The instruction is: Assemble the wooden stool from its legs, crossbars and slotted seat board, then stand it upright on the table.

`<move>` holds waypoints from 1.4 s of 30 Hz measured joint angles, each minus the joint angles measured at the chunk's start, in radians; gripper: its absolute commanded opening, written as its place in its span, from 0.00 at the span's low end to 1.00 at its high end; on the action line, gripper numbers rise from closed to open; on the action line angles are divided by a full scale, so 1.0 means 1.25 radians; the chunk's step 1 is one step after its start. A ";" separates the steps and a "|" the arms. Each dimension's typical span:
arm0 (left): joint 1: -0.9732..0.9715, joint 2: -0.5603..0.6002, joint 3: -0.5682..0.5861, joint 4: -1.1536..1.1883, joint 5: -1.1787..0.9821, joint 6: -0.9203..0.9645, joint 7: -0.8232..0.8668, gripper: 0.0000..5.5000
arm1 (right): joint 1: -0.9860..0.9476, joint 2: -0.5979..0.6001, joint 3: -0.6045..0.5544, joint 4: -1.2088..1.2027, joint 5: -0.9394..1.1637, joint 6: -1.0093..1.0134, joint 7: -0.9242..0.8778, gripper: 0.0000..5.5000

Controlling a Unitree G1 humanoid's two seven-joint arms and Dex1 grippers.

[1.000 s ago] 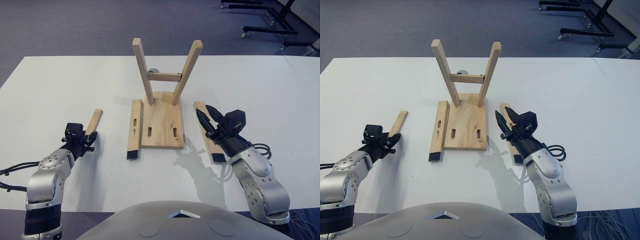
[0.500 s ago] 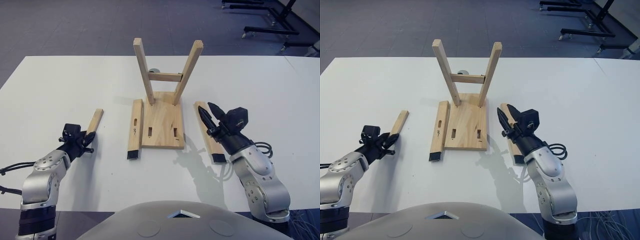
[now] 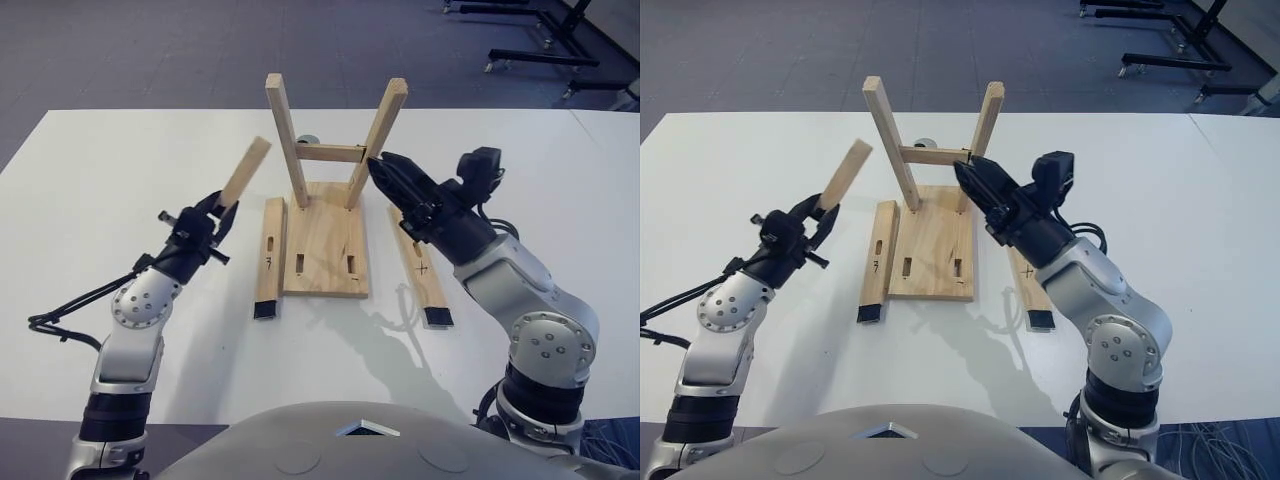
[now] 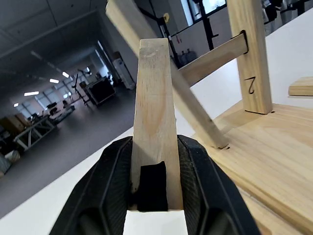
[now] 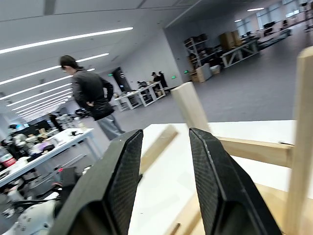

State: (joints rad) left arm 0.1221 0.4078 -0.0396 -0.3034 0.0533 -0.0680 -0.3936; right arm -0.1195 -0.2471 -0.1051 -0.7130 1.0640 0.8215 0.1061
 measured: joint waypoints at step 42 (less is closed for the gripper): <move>-0.092 -0.018 -0.095 -0.097 -0.063 0.006 -0.079 0.23 | -0.126 0.115 0.021 0.248 0.006 -0.121 0.078 0.27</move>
State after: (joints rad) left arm 0.0065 0.3856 -0.1581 -0.4251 -0.0256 -0.0602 -0.4918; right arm -0.2764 -0.1029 -0.0784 -0.4025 1.0720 0.6697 0.2031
